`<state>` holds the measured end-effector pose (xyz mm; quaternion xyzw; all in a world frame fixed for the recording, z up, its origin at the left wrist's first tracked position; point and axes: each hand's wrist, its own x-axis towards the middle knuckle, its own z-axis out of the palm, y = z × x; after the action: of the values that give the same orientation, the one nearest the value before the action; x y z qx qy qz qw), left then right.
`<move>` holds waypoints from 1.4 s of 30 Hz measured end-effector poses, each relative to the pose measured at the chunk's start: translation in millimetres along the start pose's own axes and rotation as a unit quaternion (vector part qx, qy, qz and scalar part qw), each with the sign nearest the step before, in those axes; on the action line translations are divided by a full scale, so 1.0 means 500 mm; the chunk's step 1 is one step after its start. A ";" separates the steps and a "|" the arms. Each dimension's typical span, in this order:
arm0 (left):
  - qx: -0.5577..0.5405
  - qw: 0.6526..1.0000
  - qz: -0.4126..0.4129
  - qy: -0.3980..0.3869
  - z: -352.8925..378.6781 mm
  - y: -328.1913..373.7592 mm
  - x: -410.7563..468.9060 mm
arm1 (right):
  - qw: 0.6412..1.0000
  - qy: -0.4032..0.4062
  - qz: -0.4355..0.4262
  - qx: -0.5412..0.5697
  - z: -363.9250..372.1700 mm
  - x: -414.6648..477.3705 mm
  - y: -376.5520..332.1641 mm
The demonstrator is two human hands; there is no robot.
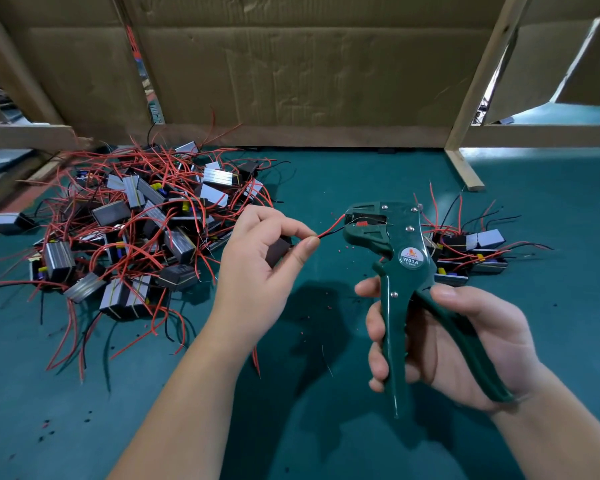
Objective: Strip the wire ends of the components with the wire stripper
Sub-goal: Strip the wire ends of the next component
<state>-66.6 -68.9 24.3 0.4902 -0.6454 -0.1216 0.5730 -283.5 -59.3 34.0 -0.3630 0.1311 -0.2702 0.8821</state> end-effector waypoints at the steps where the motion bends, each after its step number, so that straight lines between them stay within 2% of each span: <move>1: 0.001 1.000 0.001 -0.002 0.000 0.000 0.000 | 1.000 0.011 0.000 -0.006 0.001 0.000 0.001; 11: 0.002 1.000 -0.008 0.005 0.001 0.004 -0.002 | 0.987 0.143 0.006 -0.067 0.023 0.005 0.007; 15: -0.106 0.986 -0.128 0.014 0.007 0.003 -0.005 | 0.973 0.214 -0.025 -0.087 0.029 0.018 0.021; 17: -0.142 0.977 -0.157 0.013 0.011 0.004 -0.005 | 0.965 0.240 -0.020 -0.101 0.028 0.021 0.025; 20: -0.144 0.975 -0.169 0.032 0.008 0.001 0.001 | 0.974 0.207 -0.008 -0.087 0.024 0.016 0.025; 22: -0.149 0.973 -0.174 0.037 0.005 -0.003 0.003 | 0.978 0.197 -0.057 -0.032 0.018 0.018 0.020; 24: -0.110 0.984 -0.139 0.027 0.003 -0.004 0.001 | 0.970 0.214 -0.115 -0.017 0.010 0.018 0.012; 26: -0.025 0.997 -0.074 0.016 0.004 -0.001 -0.002 | 0.970 0.209 -0.124 -0.026 0.007 0.014 0.001; 28: 0.033 0.999 -0.022 0.015 0.009 0.000 -0.006 | 0.985 0.147 -0.094 -0.004 0.003 0.004 -0.004; 31: 0.058 0.998 -0.006 0.018 0.015 -0.004 -0.011 | 0.998 0.007 -0.043 0.049 0.005 -0.005 -0.005; 33: 0.056 0.998 -0.007 0.027 0.018 -0.003 -0.012 | 0.999 0.000 -0.020 0.046 0.008 -0.002 -0.003; 36: 0.064 0.996 0.016 0.062 0.016 -0.002 -0.009 | 0.999 0.041 0.015 0.014 0.006 0.001 0.001; 42: 0.062 0.993 0.040 0.089 0.003 -0.004 -0.006 | 0.999 -0.017 0.046 -0.003 0.012 0.004 0.009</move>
<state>-67.1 -68.3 20.5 0.5076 -0.6173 -0.0137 0.6010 -277.4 -54.1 34.9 -0.3640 0.1331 -0.2225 0.8946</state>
